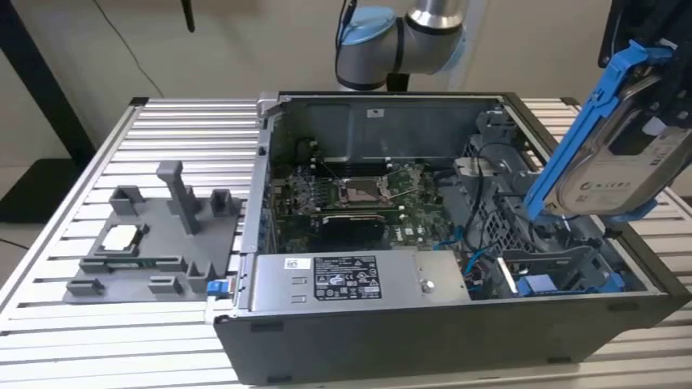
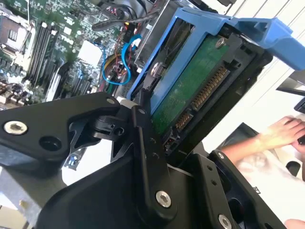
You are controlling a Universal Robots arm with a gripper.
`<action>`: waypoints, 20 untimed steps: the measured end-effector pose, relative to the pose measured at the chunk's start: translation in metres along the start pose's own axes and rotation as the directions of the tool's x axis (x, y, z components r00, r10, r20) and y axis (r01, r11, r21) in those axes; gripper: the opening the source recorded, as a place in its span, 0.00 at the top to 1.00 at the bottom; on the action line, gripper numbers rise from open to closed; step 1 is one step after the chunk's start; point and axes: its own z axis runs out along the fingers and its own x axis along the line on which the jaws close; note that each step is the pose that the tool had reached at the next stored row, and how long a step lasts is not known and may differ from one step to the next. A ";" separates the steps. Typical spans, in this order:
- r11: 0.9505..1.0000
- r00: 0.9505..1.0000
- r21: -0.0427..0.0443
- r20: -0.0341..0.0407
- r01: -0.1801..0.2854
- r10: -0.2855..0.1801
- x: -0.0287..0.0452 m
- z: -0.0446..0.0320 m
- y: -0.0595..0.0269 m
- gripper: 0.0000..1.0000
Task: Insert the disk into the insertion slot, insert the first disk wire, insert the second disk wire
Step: 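Insert the disk into the insertion slot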
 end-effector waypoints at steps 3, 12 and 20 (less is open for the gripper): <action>1.000 1.000 -0.001 0.000 0.000 0.000 0.0012 0.0053 -0.0004 0.67; 1.000 1.000 -0.001 0.000 0.000 0.000 0.0055 0.0215 -0.0026 0.67; 1.000 1.000 -0.001 0.000 0.000 0.000 0.0071 0.0361 -0.0046 0.67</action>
